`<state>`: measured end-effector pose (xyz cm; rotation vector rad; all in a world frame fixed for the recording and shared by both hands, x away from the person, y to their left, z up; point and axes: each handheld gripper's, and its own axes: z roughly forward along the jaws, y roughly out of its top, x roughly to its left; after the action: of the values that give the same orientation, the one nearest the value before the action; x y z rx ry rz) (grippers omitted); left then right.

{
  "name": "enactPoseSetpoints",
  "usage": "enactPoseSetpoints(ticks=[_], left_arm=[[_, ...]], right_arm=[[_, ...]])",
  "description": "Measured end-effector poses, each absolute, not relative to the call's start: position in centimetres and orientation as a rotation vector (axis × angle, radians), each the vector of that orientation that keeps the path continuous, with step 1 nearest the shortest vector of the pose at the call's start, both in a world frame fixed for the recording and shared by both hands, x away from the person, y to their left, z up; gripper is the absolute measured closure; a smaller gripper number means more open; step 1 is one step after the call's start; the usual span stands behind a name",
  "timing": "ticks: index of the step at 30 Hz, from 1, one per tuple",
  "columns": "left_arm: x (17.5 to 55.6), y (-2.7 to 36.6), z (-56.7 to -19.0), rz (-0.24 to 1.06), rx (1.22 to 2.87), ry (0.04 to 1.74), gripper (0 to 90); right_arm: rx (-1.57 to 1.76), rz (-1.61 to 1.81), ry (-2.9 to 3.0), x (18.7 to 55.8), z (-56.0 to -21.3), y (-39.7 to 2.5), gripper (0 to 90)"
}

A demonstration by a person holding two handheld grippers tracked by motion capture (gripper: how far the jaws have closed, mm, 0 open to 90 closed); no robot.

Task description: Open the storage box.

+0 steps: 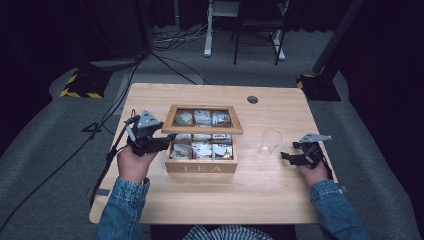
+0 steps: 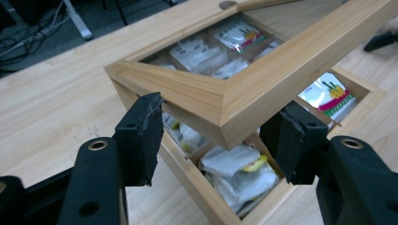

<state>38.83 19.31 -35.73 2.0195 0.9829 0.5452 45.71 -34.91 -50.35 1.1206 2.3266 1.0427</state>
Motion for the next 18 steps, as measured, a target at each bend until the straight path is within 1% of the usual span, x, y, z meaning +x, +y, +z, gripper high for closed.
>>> enactPoseSetpoints(ticks=[3,11,13,14,16,18], left_arm=[[39.2,19.1,-35.3,0.579,2.007,0.981,39.7],[40.2,18.9,-34.7,0.594,1.978,0.991,39.8],[40.4,18.9,-34.6,0.590,1.977,0.994,40.0],[40.8,19.1,-34.6,0.562,1.977,1.012,40.0],[41.2,19.2,-34.5,0.549,1.985,1.025,40.1],[41.4,19.2,-34.5,0.553,1.980,1.034,40.9]], right_arm=[[1.121,1.043,2.326,45.7,-50.3,-34.9,22.9],[1.122,1.041,2.326,45.7,-50.3,-34.9,22.8],[1.122,1.041,2.325,45.7,-50.3,-34.9,22.7],[1.122,1.040,2.326,45.7,-50.3,-34.9,22.7],[1.123,1.040,2.326,45.7,-50.3,-34.9,22.7],[1.123,1.041,2.326,45.7,-50.3,-34.9,22.7]])
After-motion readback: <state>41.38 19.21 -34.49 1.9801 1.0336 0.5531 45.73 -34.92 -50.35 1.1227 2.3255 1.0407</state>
